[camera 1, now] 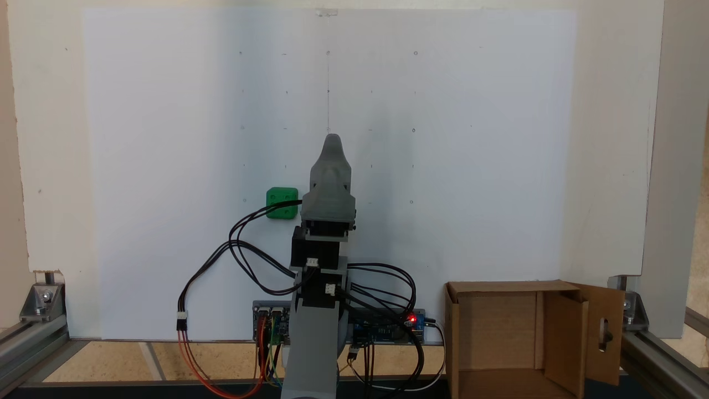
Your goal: Grasp a green dice and put it in the bin.
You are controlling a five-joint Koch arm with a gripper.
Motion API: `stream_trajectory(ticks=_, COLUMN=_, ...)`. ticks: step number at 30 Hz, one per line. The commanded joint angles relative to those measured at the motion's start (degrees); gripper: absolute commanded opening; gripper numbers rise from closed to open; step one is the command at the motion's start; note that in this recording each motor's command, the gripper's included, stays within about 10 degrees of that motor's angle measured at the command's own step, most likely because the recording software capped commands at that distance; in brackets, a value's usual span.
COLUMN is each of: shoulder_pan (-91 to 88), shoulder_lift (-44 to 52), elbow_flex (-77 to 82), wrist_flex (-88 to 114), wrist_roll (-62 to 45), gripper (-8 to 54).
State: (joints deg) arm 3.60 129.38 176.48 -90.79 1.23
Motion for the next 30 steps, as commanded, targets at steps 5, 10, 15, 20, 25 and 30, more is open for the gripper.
stream_trajectory(ticks=5, shoulder_pan=1.49, shoulder_lift=6.24, elbow_flex=2.64, wrist_flex=3.96, wrist_roll=0.09, gripper=44.9)
stream_trajectory(ticks=10, shoulder_pan=1.58, shoulder_lift=6.24, elbow_flex=2.64, wrist_flex=3.96, wrist_roll=0.09, gripper=44.9)
stream_trajectory(ticks=15, shoulder_pan=1.67, shoulder_lift=6.24, elbow_flex=2.64, wrist_flex=3.96, wrist_roll=0.09, gripper=44.9)
stream_trajectory(ticks=20, shoulder_pan=1.76, shoulder_lift=6.24, elbow_flex=2.64, wrist_flex=3.96, wrist_roll=0.09, gripper=44.9)
stream_trajectory(ticks=25, shoulder_pan=1.85, shoulder_lift=6.15, elbow_flex=2.64, wrist_flex=4.13, wrist_roll=0.09, gripper=44.9)
stream_trajectory(ticks=30, shoulder_pan=1.85, shoulder_lift=6.15, elbow_flex=2.64, wrist_flex=4.13, wrist_roll=0.09, gripper=44.9)
